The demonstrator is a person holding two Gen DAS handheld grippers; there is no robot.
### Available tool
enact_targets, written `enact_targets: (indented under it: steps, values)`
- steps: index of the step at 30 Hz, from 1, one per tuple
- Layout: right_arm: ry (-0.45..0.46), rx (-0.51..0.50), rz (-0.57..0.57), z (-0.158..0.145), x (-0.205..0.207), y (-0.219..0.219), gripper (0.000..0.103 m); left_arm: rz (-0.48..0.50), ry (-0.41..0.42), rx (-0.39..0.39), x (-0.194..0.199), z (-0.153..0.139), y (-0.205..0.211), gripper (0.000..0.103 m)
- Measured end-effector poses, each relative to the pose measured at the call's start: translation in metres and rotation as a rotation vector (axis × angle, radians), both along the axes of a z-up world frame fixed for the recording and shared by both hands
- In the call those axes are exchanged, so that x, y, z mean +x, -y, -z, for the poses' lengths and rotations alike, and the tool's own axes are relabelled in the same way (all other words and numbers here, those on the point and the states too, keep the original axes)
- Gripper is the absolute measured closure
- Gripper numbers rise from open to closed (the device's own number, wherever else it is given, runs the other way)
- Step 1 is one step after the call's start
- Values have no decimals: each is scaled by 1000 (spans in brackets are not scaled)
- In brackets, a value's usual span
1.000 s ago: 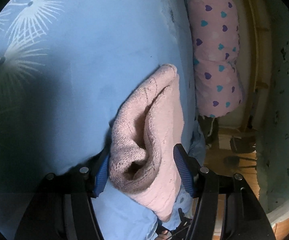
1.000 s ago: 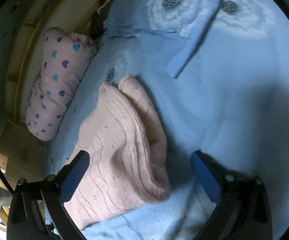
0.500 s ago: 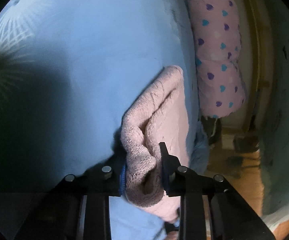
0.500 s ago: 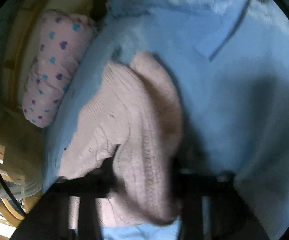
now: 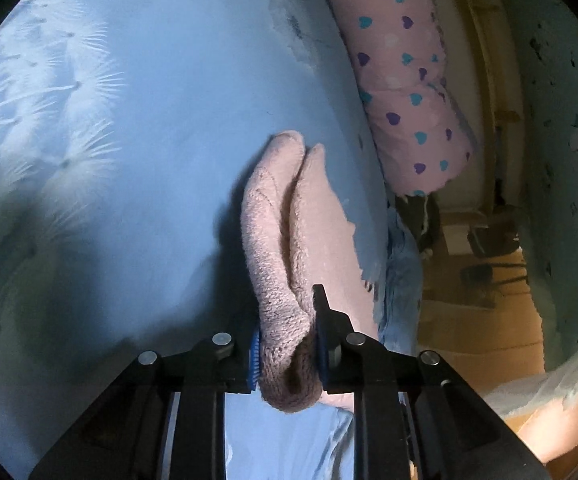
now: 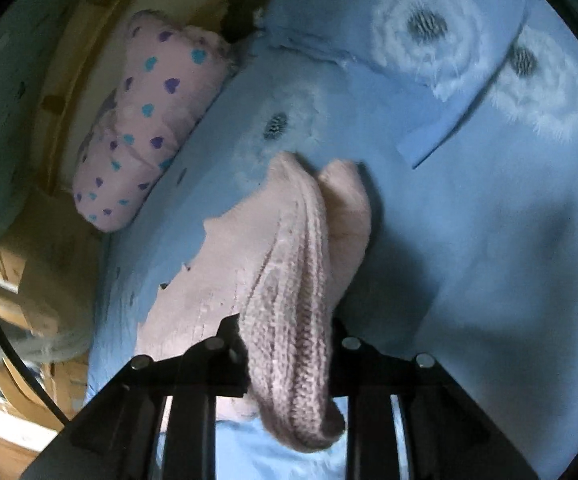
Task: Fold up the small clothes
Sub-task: 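Close both grippers on the folded cardigan edge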
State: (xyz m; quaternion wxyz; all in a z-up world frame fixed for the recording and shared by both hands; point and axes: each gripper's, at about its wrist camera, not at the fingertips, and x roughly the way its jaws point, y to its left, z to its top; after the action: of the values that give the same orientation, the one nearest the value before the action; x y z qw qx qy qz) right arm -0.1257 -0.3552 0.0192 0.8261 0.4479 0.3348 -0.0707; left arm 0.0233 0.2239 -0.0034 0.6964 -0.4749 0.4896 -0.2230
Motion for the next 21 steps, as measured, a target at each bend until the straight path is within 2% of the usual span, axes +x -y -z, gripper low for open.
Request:
enact_targets:
  steps: [6,9,13,21]
  values:
    - [-35,17,12,17,-39,-6,80,11,-34,12,-35,7,-16,102]
    - [-34,-45,-11,15,-55,-16,80,14,-27,18,-52,9,-23,102]
    - [-26,-65,-32,20,-85,-25,80,26,-2,51,-74,9,-31,102]
    - [-48,-62,-36,36,-109,-27,79,-2,-4,61,-103,11,-33,102]
